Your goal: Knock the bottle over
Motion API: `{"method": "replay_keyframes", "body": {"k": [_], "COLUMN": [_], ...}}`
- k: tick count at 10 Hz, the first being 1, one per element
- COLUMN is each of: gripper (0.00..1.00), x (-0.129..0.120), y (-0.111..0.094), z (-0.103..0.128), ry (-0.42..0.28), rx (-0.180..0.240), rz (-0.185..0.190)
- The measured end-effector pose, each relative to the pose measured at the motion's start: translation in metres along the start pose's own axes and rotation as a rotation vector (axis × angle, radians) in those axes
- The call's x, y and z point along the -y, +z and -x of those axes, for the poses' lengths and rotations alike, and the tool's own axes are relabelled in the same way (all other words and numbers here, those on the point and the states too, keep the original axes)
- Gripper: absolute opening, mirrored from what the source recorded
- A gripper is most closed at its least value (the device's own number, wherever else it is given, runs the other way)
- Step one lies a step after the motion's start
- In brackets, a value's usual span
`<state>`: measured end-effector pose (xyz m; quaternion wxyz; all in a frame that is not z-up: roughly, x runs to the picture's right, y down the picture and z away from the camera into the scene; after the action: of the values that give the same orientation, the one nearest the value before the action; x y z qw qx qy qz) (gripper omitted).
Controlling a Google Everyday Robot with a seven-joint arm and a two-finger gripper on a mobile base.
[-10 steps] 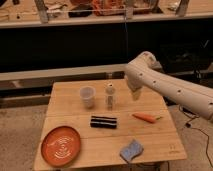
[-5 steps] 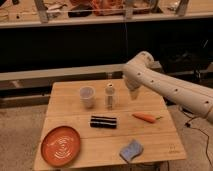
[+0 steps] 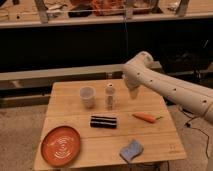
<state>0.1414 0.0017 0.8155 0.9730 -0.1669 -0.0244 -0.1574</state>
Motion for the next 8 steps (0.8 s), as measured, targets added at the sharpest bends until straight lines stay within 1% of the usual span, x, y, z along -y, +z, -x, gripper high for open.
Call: {"method": "replay_keyframes", "body": {"k": [2,3,4,5,7,8], "gripper": [0.79,0.74,0.65,0.59,0.59,0.51], "x": [0.005,0.006,0.008,0.01,0.013,0.016], "y": [0.004,0.005,0.006,0.007,0.009,0.011], "z": [0.0,-0.001,-0.002,-0.002,-0.003,-0.004], "ry": [-0.004,-0.005,-0.006,-0.008,-0.012,-0.013], "rx": [0.005,0.007,0.009,0.011,0.015,0.017], "rz": [0.0,0.0,0.0,0.001,0.0,-0.001]}}
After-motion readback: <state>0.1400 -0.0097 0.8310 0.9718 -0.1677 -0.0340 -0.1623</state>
